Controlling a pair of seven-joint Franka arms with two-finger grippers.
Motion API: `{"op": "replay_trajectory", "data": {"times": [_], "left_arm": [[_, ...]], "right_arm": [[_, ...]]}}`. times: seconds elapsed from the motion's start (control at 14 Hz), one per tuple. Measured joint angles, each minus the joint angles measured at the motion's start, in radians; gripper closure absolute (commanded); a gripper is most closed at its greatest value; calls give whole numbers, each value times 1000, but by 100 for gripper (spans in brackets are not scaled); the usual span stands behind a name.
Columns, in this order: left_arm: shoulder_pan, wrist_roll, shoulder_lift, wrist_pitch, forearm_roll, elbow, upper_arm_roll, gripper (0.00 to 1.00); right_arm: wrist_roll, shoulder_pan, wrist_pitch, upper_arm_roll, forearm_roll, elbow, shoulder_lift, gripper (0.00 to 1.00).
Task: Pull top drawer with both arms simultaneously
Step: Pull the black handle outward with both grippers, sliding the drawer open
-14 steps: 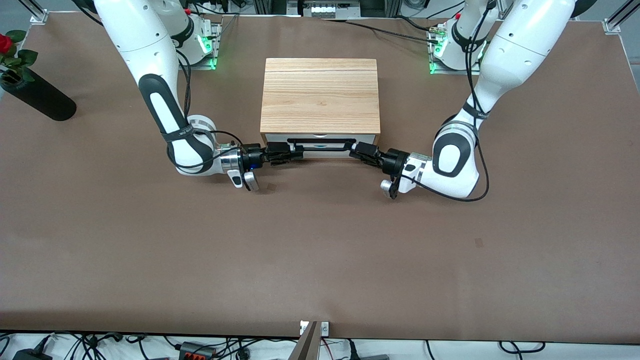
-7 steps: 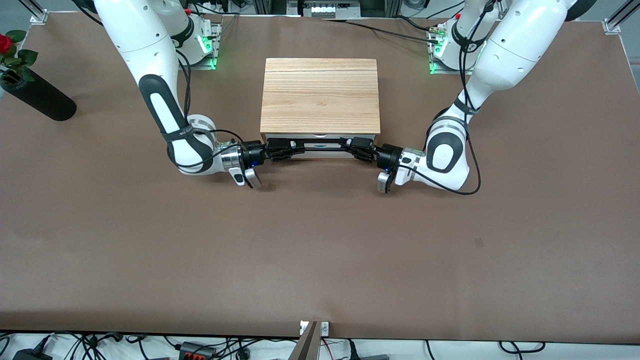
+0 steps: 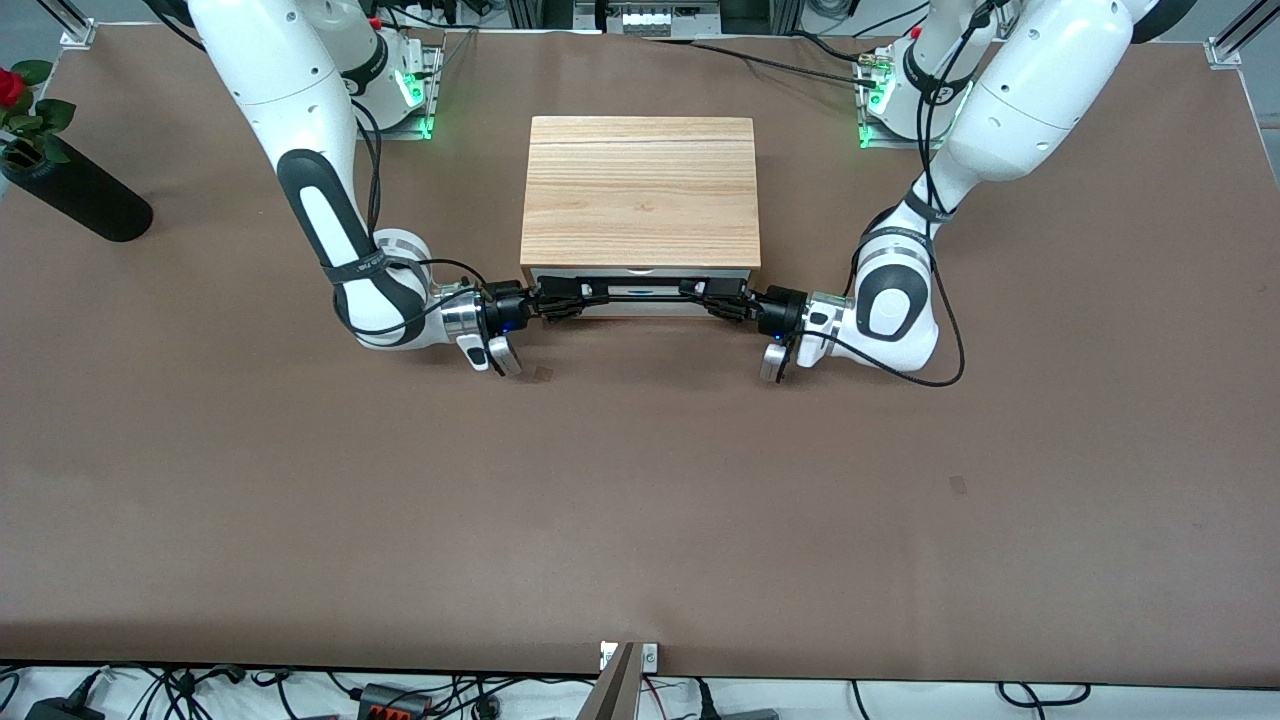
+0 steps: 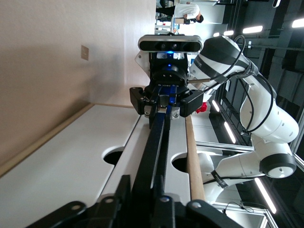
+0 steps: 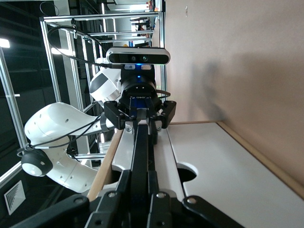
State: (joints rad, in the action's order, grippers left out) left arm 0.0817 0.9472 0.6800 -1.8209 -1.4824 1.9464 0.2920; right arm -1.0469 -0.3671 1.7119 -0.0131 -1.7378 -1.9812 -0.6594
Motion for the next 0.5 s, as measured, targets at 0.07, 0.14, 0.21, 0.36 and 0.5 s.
{"op": "replay_trajectory", "data": {"times": [0.07, 0.14, 0.21, 0.36, 0.5], "left_arm": [[0, 0, 0, 0, -3, 1, 0, 82], [0, 11, 1, 0, -6, 2, 0, 83], [0, 21, 2, 1, -13, 4, 0, 83], [-2, 29, 7, 9, -40, 11, -1, 84], [-3, 33, 12, 11, -56, 12, -1, 83]], "right_arm": [[-3, 0, -2, 0, -1, -1, 0, 86], [-3, 0, -1, 0, -2, -1, 0, 86], [-3, 0, 0, 0, -2, -1, 0, 86], [-3, 0, 0, 1, -3, -1, 0, 86], [-3, 0, 1, 1, -6, -1, 0, 86]]}}
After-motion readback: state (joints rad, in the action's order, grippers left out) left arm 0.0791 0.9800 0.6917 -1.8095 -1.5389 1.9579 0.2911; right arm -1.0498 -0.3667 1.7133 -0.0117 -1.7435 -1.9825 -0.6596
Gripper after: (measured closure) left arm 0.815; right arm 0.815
